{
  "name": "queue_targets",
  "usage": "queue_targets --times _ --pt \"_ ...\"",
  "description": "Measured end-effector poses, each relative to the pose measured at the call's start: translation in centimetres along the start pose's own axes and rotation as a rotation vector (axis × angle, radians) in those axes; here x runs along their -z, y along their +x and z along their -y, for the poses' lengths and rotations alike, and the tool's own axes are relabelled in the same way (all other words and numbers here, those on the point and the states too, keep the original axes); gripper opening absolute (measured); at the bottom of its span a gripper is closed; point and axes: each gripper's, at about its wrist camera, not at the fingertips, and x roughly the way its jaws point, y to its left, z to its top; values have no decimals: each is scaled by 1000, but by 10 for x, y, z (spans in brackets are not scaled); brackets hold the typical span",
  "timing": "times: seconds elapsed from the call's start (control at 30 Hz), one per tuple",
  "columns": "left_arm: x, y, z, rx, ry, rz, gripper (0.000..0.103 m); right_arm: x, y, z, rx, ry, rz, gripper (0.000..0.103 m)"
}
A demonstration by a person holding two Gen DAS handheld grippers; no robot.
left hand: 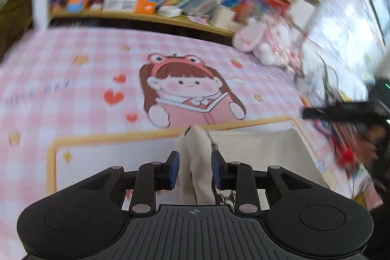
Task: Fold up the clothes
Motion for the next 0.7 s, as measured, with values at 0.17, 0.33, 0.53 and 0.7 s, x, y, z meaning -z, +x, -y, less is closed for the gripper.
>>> queue_targets --times 0.17,0.33,0.53,0.7 --pt "14 10 -3 4 -91 29 29 37 -7 -20 -12 50 -131 33" --pt "11 23 3 37 -101 21 17 56 8 -30 56 -2 -175 5" --pt "7 2 8 173 -243 151 3 59 0 -29 54 2 -137 4" --pt "18 44 -33 54 -431 34 11 58 -12 -33 38 0 -93 4"
